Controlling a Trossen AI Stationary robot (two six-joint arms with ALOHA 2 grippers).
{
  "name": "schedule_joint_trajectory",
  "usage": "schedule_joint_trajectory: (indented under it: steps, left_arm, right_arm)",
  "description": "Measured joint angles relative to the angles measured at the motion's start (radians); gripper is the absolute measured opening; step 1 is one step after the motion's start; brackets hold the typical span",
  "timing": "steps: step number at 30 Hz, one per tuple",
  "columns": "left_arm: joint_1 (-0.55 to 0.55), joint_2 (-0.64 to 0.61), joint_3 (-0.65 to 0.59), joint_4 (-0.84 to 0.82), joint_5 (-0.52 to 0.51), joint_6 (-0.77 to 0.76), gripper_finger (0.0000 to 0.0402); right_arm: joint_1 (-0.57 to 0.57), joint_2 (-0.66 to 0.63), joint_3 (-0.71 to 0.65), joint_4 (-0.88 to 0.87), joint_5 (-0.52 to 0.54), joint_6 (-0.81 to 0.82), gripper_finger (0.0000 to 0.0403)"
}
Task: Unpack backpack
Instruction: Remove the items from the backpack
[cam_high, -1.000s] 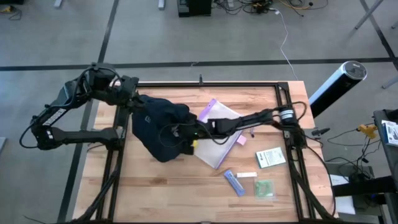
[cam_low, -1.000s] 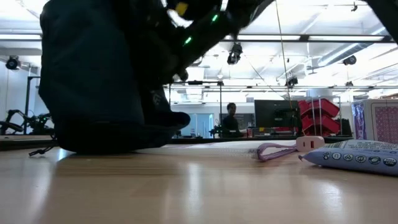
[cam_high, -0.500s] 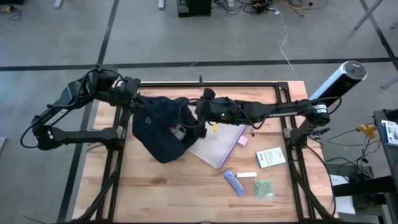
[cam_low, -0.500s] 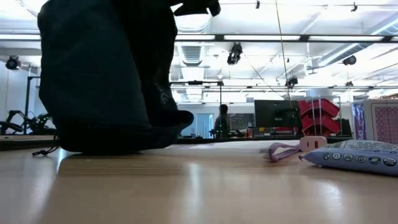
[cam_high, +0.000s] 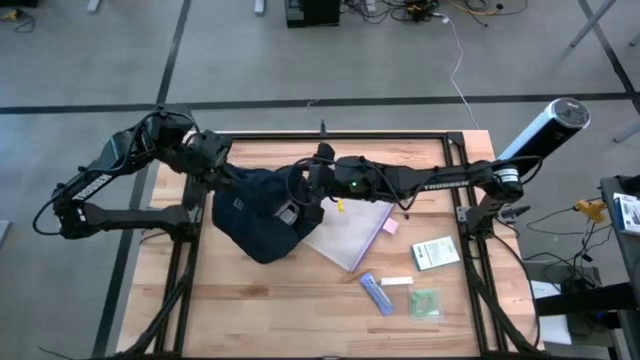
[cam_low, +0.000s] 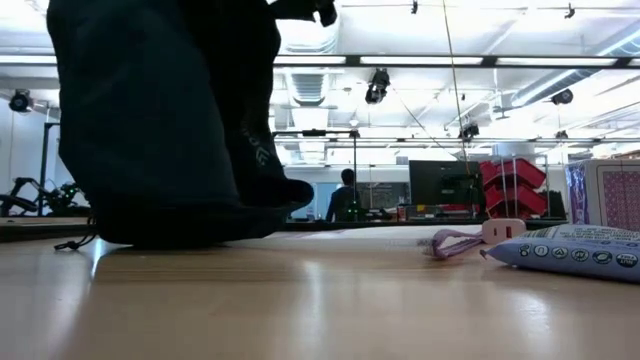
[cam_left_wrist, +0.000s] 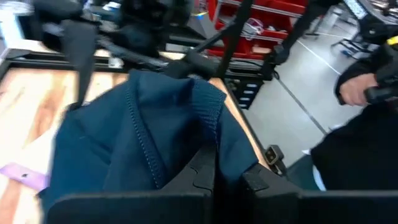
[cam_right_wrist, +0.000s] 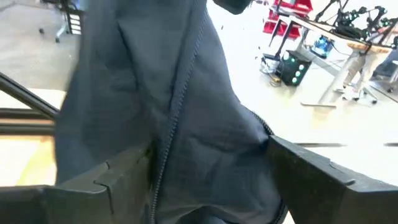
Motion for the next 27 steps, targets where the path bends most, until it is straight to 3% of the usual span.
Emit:
schedule_joint_trajectory:
  steps: [9, 15, 21, 25, 27]
  left_arm:
    - [-0.026, 0.061, 0.000, 0.016, -0.027, 0.009, 0.0018]
    - [-0.026, 0.043, 0.013, -0.053, -0.222, -0.033, 0.0043]
    - [-0.026, 0.007, 0.123, -0.152, -0.248, -0.038, 0.0068]
    - [-0.026, -0.007, 0.198, -0.205, -0.261, -0.062, 0.0090]
    - [-0.026, -0.013, 0.227, -0.239, -0.313, -0.066, 0.0102]
  right_arm:
    - [0.001, 0.000, 0.000, -0.022, -0.024, -0.068, 0.0022]
    - [0.014, -0.022, -0.001, -0.089, -0.018, -0.099, 0.0003]
    - [0.028, -0.088, -0.001, -0.139, 0.083, -0.161, 0.0001]
    - [0.030, -0.123, -0.001, -0.125, 0.087, -0.194, 0.0001]
    - [0.034, -0.137, -0.001, -0.123, 0.084, -0.195, 0.0000]
